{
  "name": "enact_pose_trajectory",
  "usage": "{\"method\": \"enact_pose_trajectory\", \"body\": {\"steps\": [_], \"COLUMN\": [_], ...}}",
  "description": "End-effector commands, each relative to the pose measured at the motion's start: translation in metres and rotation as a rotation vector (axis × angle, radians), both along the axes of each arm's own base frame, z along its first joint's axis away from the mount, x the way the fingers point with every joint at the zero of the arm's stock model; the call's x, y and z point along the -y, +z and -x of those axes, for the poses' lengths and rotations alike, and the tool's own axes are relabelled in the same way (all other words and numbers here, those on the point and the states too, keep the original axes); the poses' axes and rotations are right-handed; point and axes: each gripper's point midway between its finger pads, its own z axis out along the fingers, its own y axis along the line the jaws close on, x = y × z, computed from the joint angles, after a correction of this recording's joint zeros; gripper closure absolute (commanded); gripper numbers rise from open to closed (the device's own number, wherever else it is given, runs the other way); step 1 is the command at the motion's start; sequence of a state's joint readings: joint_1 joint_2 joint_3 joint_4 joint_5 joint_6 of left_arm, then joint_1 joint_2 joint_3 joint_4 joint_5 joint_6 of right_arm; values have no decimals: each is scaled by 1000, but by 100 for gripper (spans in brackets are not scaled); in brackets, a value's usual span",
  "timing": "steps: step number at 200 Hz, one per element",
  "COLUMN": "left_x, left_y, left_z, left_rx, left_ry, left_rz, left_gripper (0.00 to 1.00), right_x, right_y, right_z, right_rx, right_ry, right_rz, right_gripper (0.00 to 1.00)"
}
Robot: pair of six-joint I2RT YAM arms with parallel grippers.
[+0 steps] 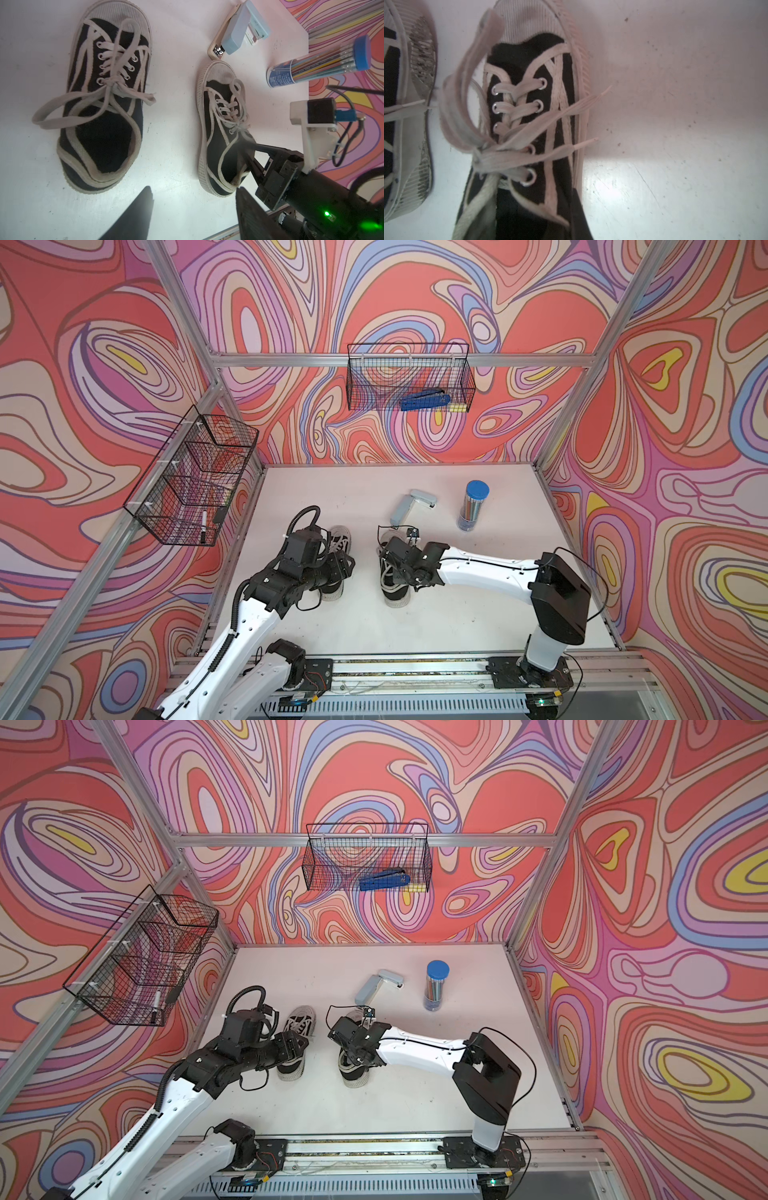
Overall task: Remove the insole from the shoe
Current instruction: Move the shoe to the center of the board, then adjust the shoe at the center of the board.
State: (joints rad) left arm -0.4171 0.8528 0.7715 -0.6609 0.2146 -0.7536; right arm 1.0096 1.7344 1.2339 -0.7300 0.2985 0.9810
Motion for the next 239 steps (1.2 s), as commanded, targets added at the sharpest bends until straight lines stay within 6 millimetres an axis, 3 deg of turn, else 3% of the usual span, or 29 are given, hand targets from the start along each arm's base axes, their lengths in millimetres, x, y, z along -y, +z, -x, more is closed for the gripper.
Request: {"method": "enact_pose_trajectory", "body": {"steps": [1, 46, 61, 89, 110, 124, 142, 165, 205, 222, 239], "left_x": [8, 21, 26, 35, 49, 62, 73, 82, 100, 109, 114], "left_y": [-5, -25, -23, -23, -18, -20, -28, -36, -42, -43, -47], "left_z": [-4, 0, 0, 4, 7, 14, 23, 30, 26, 26, 26], "left_rx": [3, -23, -20, -37, -23, -29, -38, -43, -45, -50, -44], "left_ry": [27, -19, -42, -87, -148, -207, -276, -320, -348, -387, -420], "left_rz": [6, 32, 51, 77, 90, 79, 16, -32, 14, 26, -4], "left_gripper": [34, 31, 31, 30, 33, 36, 37, 38, 40, 40, 37], "right_x": [12, 15, 15, 27, 48, 52, 52, 37, 19, 27, 33], "right_y": [5, 0, 8, 43, 81, 93, 96, 97, 75, 64, 65], "right_z": [4, 13, 12, 12, 11, 8, 3, -6, -17, -23, -28], "right_rx": [19, -7, 5, 82, 193, 197, 151, 128, 113, 154, 227], "right_ry": [-28, -19, -11, 32, 80, 117, 121, 122, 248, 331, 401], "right_rz": [-8, -30, -47, -53, -34, -67, -103, -207, -297, -236, -196], "right_gripper": [100, 100, 83, 67, 65, 65, 67, 67, 66, 66, 66]}}
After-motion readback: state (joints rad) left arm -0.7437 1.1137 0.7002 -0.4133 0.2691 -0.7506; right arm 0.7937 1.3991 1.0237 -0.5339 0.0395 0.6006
